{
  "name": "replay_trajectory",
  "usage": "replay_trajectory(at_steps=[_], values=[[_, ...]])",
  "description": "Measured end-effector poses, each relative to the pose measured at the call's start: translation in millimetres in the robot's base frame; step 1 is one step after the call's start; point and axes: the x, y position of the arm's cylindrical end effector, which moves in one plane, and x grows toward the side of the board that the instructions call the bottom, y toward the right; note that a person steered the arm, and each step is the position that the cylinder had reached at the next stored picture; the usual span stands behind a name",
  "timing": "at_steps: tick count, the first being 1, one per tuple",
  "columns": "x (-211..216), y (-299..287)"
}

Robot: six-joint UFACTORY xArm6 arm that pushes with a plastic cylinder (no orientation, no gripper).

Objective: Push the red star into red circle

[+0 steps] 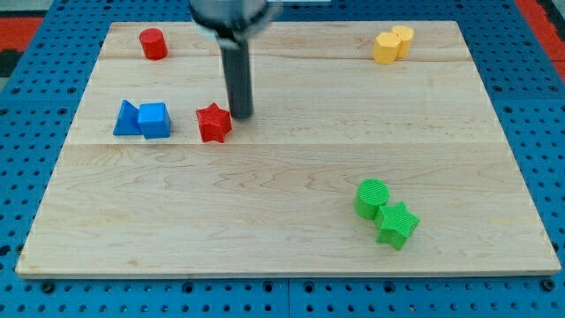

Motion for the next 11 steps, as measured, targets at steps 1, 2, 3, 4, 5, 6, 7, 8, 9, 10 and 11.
replay_trajectory(at_steps=[1,2,3,4,5,6,7,8,9,10,11], values=[[8.1,48.0],[117.8,98.8],[229.7,99.1],[262.5,90.8],[192.1,14.5],[100.7,-92.2],[99.2,-106.6],[149.6,-103.9],[124.2,-17.1],[87.1,19.6],[70.3,-35.1]])
